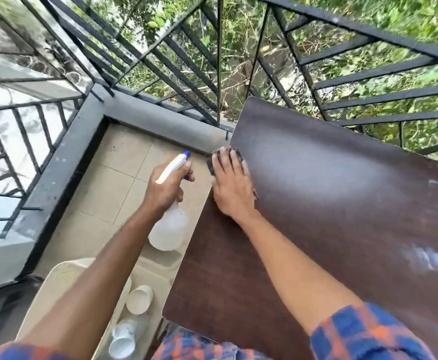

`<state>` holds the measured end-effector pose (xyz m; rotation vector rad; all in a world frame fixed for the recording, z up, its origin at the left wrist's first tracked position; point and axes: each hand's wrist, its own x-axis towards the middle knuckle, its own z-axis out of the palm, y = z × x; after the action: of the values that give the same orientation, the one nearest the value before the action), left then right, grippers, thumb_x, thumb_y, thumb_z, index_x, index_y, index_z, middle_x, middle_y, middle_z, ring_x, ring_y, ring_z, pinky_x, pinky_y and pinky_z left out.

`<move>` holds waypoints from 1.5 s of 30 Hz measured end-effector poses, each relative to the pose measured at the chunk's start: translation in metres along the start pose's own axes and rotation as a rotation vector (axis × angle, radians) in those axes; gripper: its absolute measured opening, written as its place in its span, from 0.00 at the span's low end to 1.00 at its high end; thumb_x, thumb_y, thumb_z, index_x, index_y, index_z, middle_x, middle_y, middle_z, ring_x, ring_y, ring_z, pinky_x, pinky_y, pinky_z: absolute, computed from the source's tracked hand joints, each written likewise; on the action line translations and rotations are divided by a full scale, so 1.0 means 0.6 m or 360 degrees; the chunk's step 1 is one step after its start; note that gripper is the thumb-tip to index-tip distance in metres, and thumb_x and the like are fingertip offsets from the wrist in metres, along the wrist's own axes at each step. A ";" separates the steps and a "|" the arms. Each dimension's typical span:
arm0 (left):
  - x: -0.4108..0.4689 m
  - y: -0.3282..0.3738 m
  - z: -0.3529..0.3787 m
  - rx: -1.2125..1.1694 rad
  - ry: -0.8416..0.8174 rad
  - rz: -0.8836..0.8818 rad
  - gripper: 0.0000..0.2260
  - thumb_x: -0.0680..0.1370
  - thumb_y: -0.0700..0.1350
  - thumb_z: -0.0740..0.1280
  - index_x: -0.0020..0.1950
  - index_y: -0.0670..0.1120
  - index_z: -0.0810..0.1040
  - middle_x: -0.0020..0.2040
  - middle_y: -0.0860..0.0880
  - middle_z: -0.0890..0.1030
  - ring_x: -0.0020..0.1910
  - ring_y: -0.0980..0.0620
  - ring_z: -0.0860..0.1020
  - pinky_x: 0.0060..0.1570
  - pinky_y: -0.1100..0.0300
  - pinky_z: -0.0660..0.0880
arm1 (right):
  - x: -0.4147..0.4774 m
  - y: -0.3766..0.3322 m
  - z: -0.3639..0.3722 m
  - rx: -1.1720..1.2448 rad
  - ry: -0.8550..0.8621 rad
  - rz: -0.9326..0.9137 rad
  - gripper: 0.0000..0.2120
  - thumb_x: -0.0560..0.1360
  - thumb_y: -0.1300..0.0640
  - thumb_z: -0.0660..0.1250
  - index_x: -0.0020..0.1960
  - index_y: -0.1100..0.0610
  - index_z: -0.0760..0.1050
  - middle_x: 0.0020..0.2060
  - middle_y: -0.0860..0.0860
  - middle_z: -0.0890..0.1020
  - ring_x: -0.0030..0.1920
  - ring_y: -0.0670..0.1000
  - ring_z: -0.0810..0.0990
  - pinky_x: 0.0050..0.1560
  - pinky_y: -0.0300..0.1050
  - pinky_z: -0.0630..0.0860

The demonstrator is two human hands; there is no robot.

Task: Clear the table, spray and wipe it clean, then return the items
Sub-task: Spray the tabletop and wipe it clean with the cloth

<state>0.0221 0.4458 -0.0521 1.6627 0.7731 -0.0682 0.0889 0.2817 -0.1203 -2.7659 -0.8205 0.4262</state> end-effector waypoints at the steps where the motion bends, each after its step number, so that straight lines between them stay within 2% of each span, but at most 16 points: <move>1: -0.006 -0.003 -0.001 -0.0013 0.0003 -0.0005 0.15 0.83 0.48 0.66 0.46 0.38 0.80 0.40 0.46 0.83 0.20 0.51 0.68 0.25 0.62 0.68 | -0.044 -0.037 0.026 -0.0009 -0.0045 -0.0149 0.27 0.82 0.50 0.52 0.80 0.53 0.57 0.81 0.51 0.55 0.81 0.55 0.51 0.77 0.59 0.54; 4: -0.024 -0.010 -0.005 -0.0028 -0.0003 -0.0043 0.15 0.83 0.48 0.66 0.48 0.36 0.79 0.41 0.45 0.83 0.21 0.50 0.68 0.25 0.63 0.68 | -0.154 -0.090 0.079 0.0011 -0.0208 -0.0421 0.25 0.83 0.49 0.52 0.79 0.53 0.61 0.80 0.49 0.60 0.81 0.54 0.55 0.77 0.58 0.56; 8: -0.056 -0.017 -0.003 -0.0052 -0.0014 -0.0066 0.15 0.84 0.48 0.66 0.49 0.35 0.80 0.42 0.43 0.83 0.22 0.48 0.68 0.26 0.62 0.68 | -0.165 -0.040 0.064 -0.0048 -0.0245 -0.0473 0.26 0.84 0.46 0.51 0.81 0.49 0.57 0.81 0.48 0.58 0.81 0.52 0.53 0.79 0.54 0.53; 10: -0.075 -0.021 -0.003 -0.0049 -0.0006 -0.0049 0.14 0.84 0.46 0.65 0.46 0.37 0.80 0.43 0.43 0.83 0.21 0.50 0.69 0.25 0.63 0.68 | -0.134 -0.001 0.043 -0.0098 -0.0177 -0.0403 0.26 0.85 0.46 0.51 0.81 0.49 0.56 0.81 0.49 0.56 0.81 0.53 0.53 0.79 0.55 0.54; 13: -0.113 -0.028 -0.015 -0.0076 0.0060 -0.0039 0.14 0.84 0.47 0.65 0.44 0.40 0.81 0.42 0.45 0.83 0.20 0.50 0.69 0.26 0.64 0.68 | -0.064 0.039 0.010 -0.0105 -0.0068 -0.0102 0.28 0.85 0.48 0.52 0.82 0.52 0.51 0.82 0.51 0.52 0.81 0.55 0.50 0.79 0.58 0.53; 17: -0.182 -0.051 -0.035 -0.0122 0.0199 -0.0038 0.13 0.84 0.46 0.66 0.46 0.39 0.81 0.43 0.43 0.82 0.22 0.52 0.70 0.26 0.62 0.69 | -0.090 -0.024 0.031 -0.0108 -0.0074 -0.0022 0.30 0.84 0.48 0.52 0.82 0.54 0.47 0.82 0.53 0.49 0.81 0.57 0.47 0.79 0.59 0.50; 23: -0.298 -0.100 -0.049 -0.0175 0.0364 -0.0059 0.14 0.84 0.45 0.66 0.48 0.33 0.79 0.44 0.40 0.83 0.20 0.51 0.70 0.24 0.62 0.69 | -0.365 -0.144 0.147 -0.0118 -0.0355 -0.0867 0.29 0.81 0.49 0.57 0.80 0.55 0.58 0.80 0.53 0.60 0.81 0.56 0.54 0.78 0.56 0.55; 25: -0.334 -0.120 -0.047 -0.0244 0.0407 -0.0092 0.15 0.82 0.47 0.67 0.48 0.33 0.79 0.44 0.39 0.83 0.21 0.49 0.70 0.24 0.62 0.69 | -0.414 -0.144 0.161 -0.0156 -0.0419 -0.0987 0.30 0.80 0.49 0.59 0.79 0.56 0.60 0.80 0.53 0.61 0.80 0.56 0.55 0.79 0.56 0.55; 28: -0.387 -0.145 -0.034 -0.0378 0.0439 -0.0106 0.19 0.78 0.51 0.68 0.48 0.32 0.79 0.43 0.37 0.82 0.23 0.47 0.73 0.25 0.60 0.67 | -0.425 -0.117 0.155 -0.0219 -0.0473 -0.1199 0.27 0.82 0.49 0.53 0.80 0.54 0.60 0.80 0.52 0.59 0.81 0.56 0.54 0.78 0.56 0.52; 30: -0.414 -0.159 -0.026 -0.0419 0.0477 -0.0125 0.20 0.76 0.52 0.68 0.47 0.33 0.79 0.43 0.36 0.82 0.26 0.44 0.74 0.26 0.59 0.67 | -0.414 -0.083 0.142 -0.0248 -0.0445 -0.1300 0.27 0.82 0.48 0.52 0.80 0.51 0.60 0.80 0.50 0.61 0.80 0.55 0.57 0.77 0.56 0.55; 32: -0.438 -0.168 -0.019 -0.0412 0.0494 -0.0137 0.22 0.76 0.54 0.68 0.48 0.33 0.79 0.46 0.33 0.83 0.27 0.44 0.72 0.27 0.58 0.67 | -0.395 -0.033 0.123 -0.0228 -0.0362 -0.1171 0.27 0.83 0.46 0.51 0.80 0.50 0.59 0.80 0.49 0.59 0.80 0.53 0.57 0.78 0.56 0.57; 35: -0.467 -0.172 -0.011 -0.0428 0.0526 -0.0139 0.22 0.77 0.54 0.68 0.51 0.32 0.79 0.49 0.33 0.83 0.24 0.46 0.70 0.26 0.58 0.68 | -0.356 0.025 0.091 -0.0234 -0.0241 -0.0710 0.27 0.84 0.46 0.50 0.82 0.51 0.54 0.82 0.50 0.53 0.81 0.54 0.52 0.78 0.58 0.55; 38: -0.489 -0.177 -0.007 -0.0399 0.0586 -0.0140 0.18 0.81 0.50 0.67 0.51 0.34 0.80 0.49 0.33 0.83 0.28 0.44 0.70 0.26 0.58 0.68 | -0.348 -0.007 0.083 -0.0253 -0.0243 -0.0462 0.30 0.84 0.46 0.51 0.82 0.54 0.49 0.82 0.53 0.48 0.81 0.57 0.48 0.78 0.60 0.51; 40: -0.500 -0.177 -0.005 -0.0400 0.0599 -0.0112 0.17 0.81 0.50 0.67 0.50 0.35 0.80 0.47 0.35 0.83 0.28 0.44 0.70 0.25 0.58 0.68 | -0.356 -0.058 0.091 -0.0201 -0.0377 -0.0520 0.31 0.84 0.48 0.52 0.83 0.54 0.45 0.82 0.53 0.44 0.81 0.57 0.43 0.79 0.61 0.48; 43: -0.512 -0.177 0.001 -0.0452 0.0643 -0.0152 0.17 0.76 0.53 0.69 0.49 0.38 0.81 0.43 0.39 0.82 0.30 0.44 0.72 0.27 0.58 0.69 | -0.387 -0.128 0.109 -0.0272 -0.0636 -0.0919 0.32 0.83 0.50 0.53 0.83 0.51 0.43 0.82 0.51 0.42 0.81 0.55 0.41 0.80 0.59 0.44; 45: -0.516 -0.179 0.005 -0.0513 0.0667 -0.0190 0.11 0.76 0.52 0.71 0.44 0.45 0.83 0.37 0.44 0.81 0.26 0.46 0.72 0.29 0.57 0.69 | -0.420 -0.141 0.121 -0.0368 -0.0689 -0.1077 0.32 0.82 0.52 0.53 0.83 0.51 0.43 0.82 0.50 0.43 0.81 0.54 0.41 0.80 0.58 0.43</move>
<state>-0.2721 0.3089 -0.0056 1.3356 1.1343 0.3158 -0.1792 0.2197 -0.1098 -2.3823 -1.9182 0.8322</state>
